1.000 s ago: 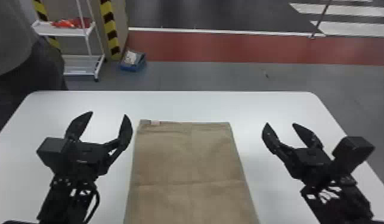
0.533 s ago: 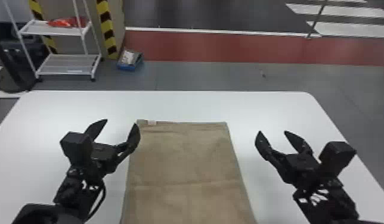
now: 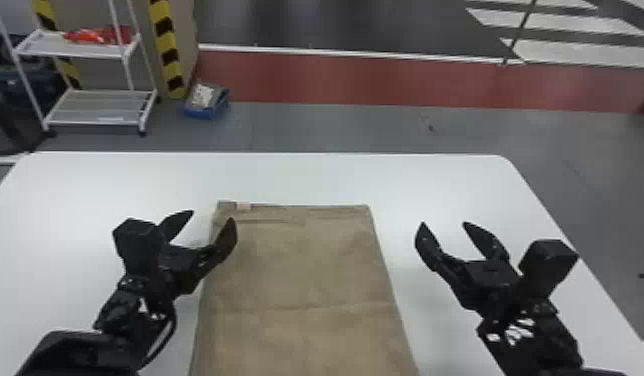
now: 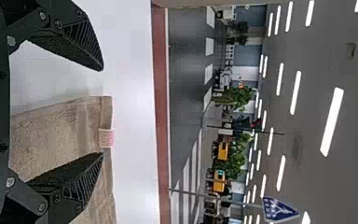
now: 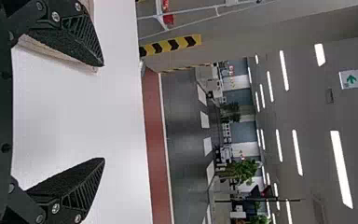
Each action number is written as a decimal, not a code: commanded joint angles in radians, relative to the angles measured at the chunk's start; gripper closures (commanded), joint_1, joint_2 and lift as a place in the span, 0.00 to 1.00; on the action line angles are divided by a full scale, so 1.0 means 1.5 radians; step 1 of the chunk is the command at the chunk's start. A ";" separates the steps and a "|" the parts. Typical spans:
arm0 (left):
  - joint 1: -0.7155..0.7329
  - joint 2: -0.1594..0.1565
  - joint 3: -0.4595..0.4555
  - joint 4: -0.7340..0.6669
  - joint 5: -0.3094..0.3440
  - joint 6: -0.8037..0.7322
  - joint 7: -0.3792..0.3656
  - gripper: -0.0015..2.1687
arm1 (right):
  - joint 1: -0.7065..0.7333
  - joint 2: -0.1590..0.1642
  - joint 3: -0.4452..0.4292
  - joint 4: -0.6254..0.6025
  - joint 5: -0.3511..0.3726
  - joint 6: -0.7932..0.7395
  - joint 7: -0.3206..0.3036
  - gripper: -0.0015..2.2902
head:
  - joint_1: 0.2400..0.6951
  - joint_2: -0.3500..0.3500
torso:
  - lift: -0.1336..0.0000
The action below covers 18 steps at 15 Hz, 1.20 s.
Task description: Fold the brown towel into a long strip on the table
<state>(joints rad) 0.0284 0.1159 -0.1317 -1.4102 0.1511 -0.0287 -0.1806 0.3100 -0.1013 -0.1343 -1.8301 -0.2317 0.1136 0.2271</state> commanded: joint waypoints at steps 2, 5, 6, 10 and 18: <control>-0.011 -0.008 -0.004 0.014 -0.011 0.013 0.004 0.13 | 0.005 0.000 -0.002 0.000 -0.002 -0.013 0.000 0.08 | 1.00 0.34 | 0.08; -0.020 -0.017 -0.010 0.036 -0.023 0.008 0.011 0.17 | 0.006 -0.001 -0.003 0.000 -0.005 -0.015 0.000 0.08 | 1.00 0.32 | 0.08; -0.020 -0.018 -0.011 0.037 -0.025 0.000 0.017 0.17 | 0.006 -0.001 -0.004 0.003 -0.005 -0.027 0.000 0.08 | 1.00 0.32 | 0.08; -0.019 -0.018 -0.011 0.040 -0.033 0.000 0.022 0.24 | 0.001 -0.003 -0.004 0.014 -0.009 -0.033 0.000 0.08 | 1.00 0.31 | 0.08; -0.020 -0.017 -0.006 0.047 -0.034 0.000 0.034 0.36 | -0.009 -0.003 0.000 0.027 -0.012 -0.041 0.000 0.08 | 1.00 0.32 | 0.08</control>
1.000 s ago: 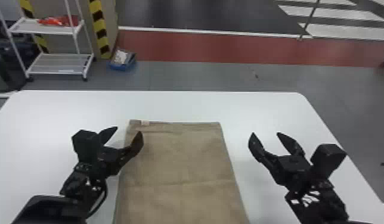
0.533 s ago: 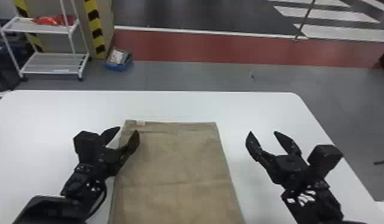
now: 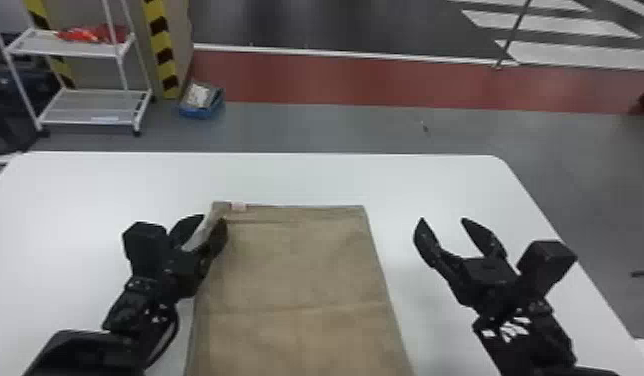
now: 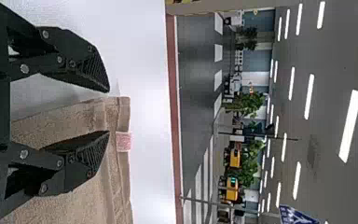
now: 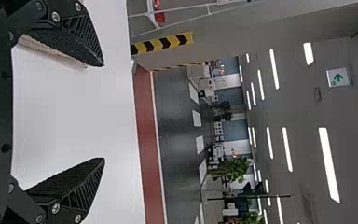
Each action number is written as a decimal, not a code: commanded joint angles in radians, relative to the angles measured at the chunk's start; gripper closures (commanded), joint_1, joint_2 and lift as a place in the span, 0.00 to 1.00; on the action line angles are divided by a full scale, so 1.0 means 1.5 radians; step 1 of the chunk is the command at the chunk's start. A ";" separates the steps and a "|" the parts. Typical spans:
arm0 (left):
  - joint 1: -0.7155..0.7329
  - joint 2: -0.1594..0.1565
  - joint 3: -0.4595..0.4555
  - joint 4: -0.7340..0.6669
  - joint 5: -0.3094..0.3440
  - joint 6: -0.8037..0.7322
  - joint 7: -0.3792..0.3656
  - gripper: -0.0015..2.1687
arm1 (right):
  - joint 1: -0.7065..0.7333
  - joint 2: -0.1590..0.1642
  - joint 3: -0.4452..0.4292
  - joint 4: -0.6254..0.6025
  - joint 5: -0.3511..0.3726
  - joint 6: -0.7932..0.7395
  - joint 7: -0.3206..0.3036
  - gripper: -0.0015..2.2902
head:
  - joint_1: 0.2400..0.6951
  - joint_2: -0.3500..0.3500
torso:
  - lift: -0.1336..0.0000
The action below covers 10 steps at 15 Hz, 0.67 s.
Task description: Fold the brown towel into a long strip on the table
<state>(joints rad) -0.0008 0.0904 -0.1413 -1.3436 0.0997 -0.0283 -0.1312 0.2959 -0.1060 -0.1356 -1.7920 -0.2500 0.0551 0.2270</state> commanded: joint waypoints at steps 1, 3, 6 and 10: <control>-0.001 0.000 0.000 0.007 0.000 0.000 -0.002 0.36 | -0.001 0.000 0.001 0.004 -0.002 -0.009 0.000 0.08 | 1.00 0.32 | 0.08; -0.004 0.001 0.001 0.012 0.000 0.000 -0.004 0.36 | -0.001 0.002 0.001 0.008 -0.003 -0.011 0.000 0.08 | 1.00 0.33 | 0.08; -0.003 0.001 0.001 0.010 0.000 -0.002 0.001 0.46 | -0.001 0.002 0.001 0.008 -0.003 -0.011 0.000 0.08 | 1.00 0.33 | 0.08; 0.035 0.001 0.002 -0.052 0.003 -0.035 0.027 0.63 | -0.001 0.002 0.000 0.008 -0.003 -0.011 0.000 0.08 | 1.00 0.33 | 0.08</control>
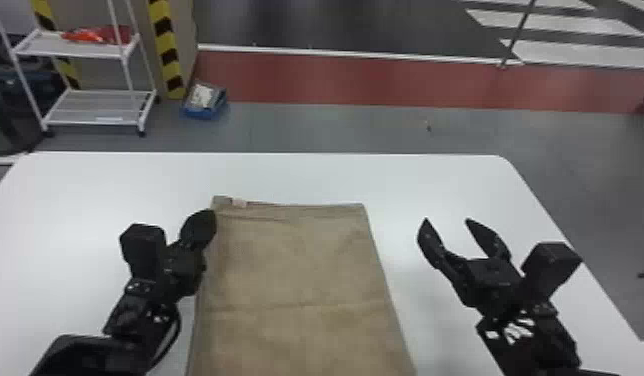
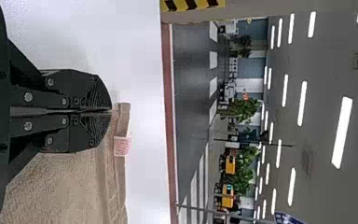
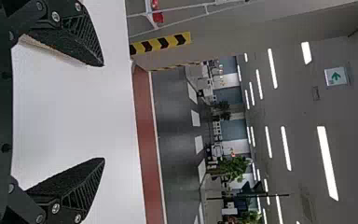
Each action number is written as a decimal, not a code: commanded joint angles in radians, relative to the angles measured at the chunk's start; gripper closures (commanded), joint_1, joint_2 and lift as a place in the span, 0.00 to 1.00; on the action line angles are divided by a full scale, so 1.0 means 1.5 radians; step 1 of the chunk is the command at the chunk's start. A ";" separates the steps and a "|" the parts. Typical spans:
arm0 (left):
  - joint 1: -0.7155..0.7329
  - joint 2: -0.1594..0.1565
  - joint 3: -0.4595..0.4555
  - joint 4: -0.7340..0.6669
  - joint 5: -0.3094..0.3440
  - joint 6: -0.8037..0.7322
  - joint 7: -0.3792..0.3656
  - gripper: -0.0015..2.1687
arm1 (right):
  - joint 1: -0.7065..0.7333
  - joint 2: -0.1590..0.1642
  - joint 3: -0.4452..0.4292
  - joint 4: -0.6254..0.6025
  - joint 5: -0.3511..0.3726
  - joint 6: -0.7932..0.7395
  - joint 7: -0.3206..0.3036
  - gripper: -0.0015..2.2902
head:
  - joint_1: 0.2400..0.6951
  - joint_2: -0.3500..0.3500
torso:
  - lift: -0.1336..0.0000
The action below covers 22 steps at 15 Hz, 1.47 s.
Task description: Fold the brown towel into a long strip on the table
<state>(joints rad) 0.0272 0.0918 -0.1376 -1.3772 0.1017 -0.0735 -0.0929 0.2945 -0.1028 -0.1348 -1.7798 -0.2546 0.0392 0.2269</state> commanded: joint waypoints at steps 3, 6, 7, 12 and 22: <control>0.043 0.003 -0.005 -0.112 0.002 0.055 0.003 0.63 | 0.000 0.000 0.000 0.001 0.000 0.002 0.000 0.08 | 1.00 0.33 | 0.08; 0.062 0.004 -0.016 -0.162 -0.001 0.085 0.008 0.63 | 0.003 -0.001 -0.002 0.000 -0.002 0.000 0.000 0.08 | 1.00 0.31 | 0.08; 0.070 0.005 -0.024 -0.177 -0.010 0.092 0.008 0.63 | 0.004 -0.002 -0.003 -0.001 -0.006 0.000 0.000 0.08 | 1.00 0.31 | 0.08; 0.052 0.001 -0.047 -0.134 -0.035 0.106 0.039 0.58 | 0.014 -0.002 -0.001 -0.011 -0.007 0.000 0.000 0.08 | 1.00 0.27 | 0.08; 0.074 0.006 -0.046 -0.137 -0.038 0.106 0.051 0.48 | 0.017 -0.002 0.001 -0.012 -0.011 -0.008 0.000 0.08 | 1.00 0.29 | 0.08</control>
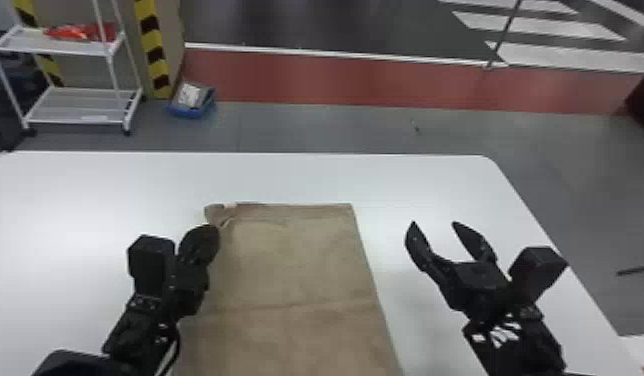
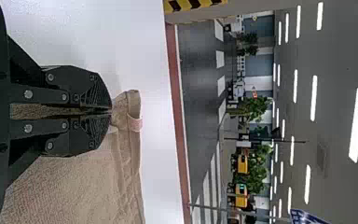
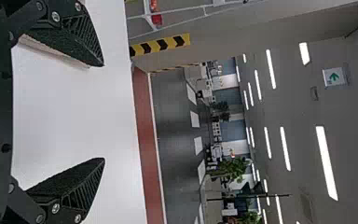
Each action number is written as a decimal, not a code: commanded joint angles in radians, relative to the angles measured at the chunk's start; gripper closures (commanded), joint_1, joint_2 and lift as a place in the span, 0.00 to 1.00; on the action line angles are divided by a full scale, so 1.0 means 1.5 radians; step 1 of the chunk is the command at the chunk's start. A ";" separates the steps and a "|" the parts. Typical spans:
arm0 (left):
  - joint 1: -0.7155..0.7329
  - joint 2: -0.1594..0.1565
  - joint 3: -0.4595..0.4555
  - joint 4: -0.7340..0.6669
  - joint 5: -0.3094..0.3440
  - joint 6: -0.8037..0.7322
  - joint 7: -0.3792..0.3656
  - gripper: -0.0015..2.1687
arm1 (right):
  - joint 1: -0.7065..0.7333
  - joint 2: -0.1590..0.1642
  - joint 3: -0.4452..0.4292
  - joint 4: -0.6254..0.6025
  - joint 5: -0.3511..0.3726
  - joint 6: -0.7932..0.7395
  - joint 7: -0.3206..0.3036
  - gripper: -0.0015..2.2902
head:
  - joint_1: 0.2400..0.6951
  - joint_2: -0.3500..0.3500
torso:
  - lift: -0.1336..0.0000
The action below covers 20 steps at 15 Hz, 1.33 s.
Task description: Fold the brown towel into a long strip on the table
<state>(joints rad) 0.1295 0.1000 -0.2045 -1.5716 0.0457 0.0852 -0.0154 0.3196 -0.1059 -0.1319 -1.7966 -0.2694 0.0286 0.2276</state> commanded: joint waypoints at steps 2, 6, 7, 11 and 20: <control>0.024 0.001 -0.005 -0.035 -0.002 0.006 -0.010 0.48 | 0.001 0.000 -0.001 0.000 -0.001 -0.001 0.000 0.08 | 1.00 0.28 | 0.08; 0.073 0.001 -0.016 -0.155 0.003 0.127 -0.068 0.49 | -0.002 0.000 0.000 0.006 0.000 -0.003 0.000 0.08 | 1.00 0.24 | 0.08; 0.085 0.002 -0.022 -0.184 0.010 0.141 -0.080 0.48 | -0.003 0.000 0.000 0.009 0.000 -0.003 0.000 0.08 | 1.00 0.23 | 0.08; 0.124 0.015 -0.061 -0.298 0.035 0.176 -0.088 0.48 | -0.004 0.000 0.000 0.019 -0.002 -0.013 0.000 0.08 | 1.00 0.15 | 0.08; 0.077 0.015 -0.046 -0.200 0.018 0.180 -0.071 0.01 | 0.015 -0.001 0.009 0.016 -0.004 -0.017 0.001 0.08 | 1.00 0.11 | 0.08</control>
<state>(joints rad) 0.2457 0.1219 -0.2948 -1.8741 0.0721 0.3705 -0.1223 0.3331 -0.1074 -0.1262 -1.7692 -0.2779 -0.0045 0.2285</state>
